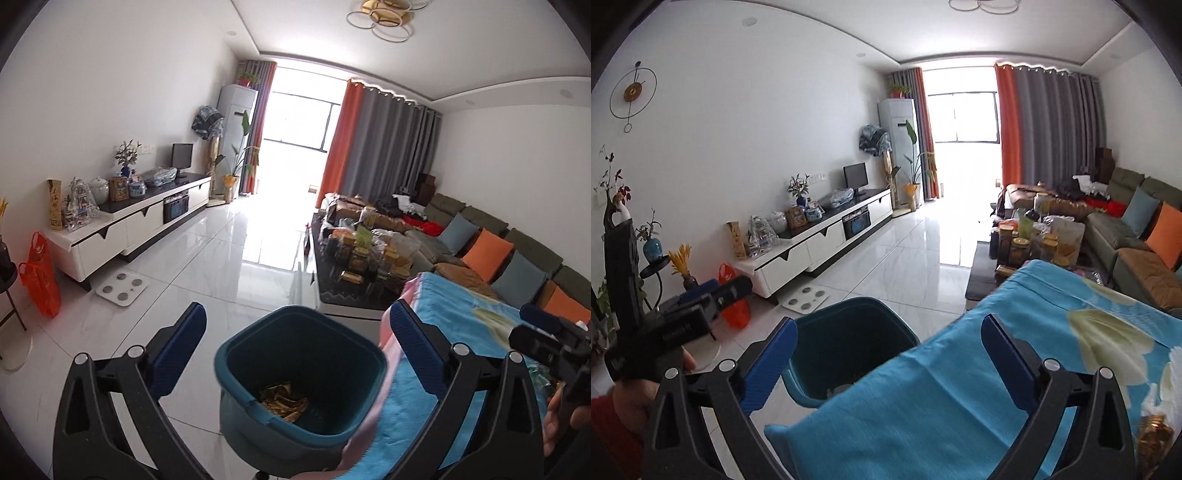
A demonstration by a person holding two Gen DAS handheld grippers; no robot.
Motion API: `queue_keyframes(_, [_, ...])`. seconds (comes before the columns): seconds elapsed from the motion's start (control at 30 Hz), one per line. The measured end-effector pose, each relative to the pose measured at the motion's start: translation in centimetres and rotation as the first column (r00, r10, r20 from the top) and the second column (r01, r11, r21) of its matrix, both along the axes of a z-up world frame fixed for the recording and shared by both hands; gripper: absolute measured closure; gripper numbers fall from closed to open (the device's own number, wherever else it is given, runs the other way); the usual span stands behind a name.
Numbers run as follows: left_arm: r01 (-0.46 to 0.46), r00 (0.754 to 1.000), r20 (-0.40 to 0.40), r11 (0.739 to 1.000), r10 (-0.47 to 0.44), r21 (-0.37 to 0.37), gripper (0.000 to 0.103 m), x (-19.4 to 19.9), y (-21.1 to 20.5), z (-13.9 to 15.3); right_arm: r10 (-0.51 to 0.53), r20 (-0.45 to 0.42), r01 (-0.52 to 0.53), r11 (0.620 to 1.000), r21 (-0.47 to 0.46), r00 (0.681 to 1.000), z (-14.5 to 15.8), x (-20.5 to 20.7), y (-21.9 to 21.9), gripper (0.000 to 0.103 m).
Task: Collect trash
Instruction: 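Move both tools back over the table toward the remaining trash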
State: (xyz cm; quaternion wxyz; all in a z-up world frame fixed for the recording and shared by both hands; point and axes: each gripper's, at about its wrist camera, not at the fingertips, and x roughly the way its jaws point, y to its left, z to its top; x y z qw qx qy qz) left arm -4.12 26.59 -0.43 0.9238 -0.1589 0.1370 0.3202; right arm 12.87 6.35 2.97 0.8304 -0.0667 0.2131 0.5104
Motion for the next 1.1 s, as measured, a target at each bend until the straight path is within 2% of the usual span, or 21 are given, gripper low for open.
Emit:
queue_keyframes(0.2, [0.113,0.992,0.046,0.991,-0.116,0.069,0.005,1.3,-5.1,2.1,-0.062,0.101,0.061,0.998,0.02,0.993,0.2,-2.0,-4.9,0.007])
queue_keyframes(0.37, [0.255,0.965,0.036,0.961,-0.26,0.111,0.005,4.3,-10.8,2.6,-0.173,0.149,0.169,0.985,0.036,0.974,-0.1,-2.7,-10.3,0.007])
queue_keyframes(0.67, [0.492,0.869,0.006,0.865,-0.495,0.1,0.005,7.5,-19.5,1.8,-0.374,0.219,0.379,0.925,0.018,0.901,-1.8,-4.0,-17.5,0.007])
queue_keyframes(0.9, [0.603,0.797,-0.021,0.793,-0.604,0.089,0.005,8.6,-23.6,0.2,-0.502,0.184,0.505,0.863,0.034,0.845,-3.0,-5.3,-21.7,0.007])
queue_keyframes(1.1, [0.686,0.728,-0.058,0.724,-0.683,0.078,0.005,9.3,-26.0,-0.8,-0.593,0.155,0.601,0.799,-0.002,0.79,-4.8,-5.5,-24.9,0.007])
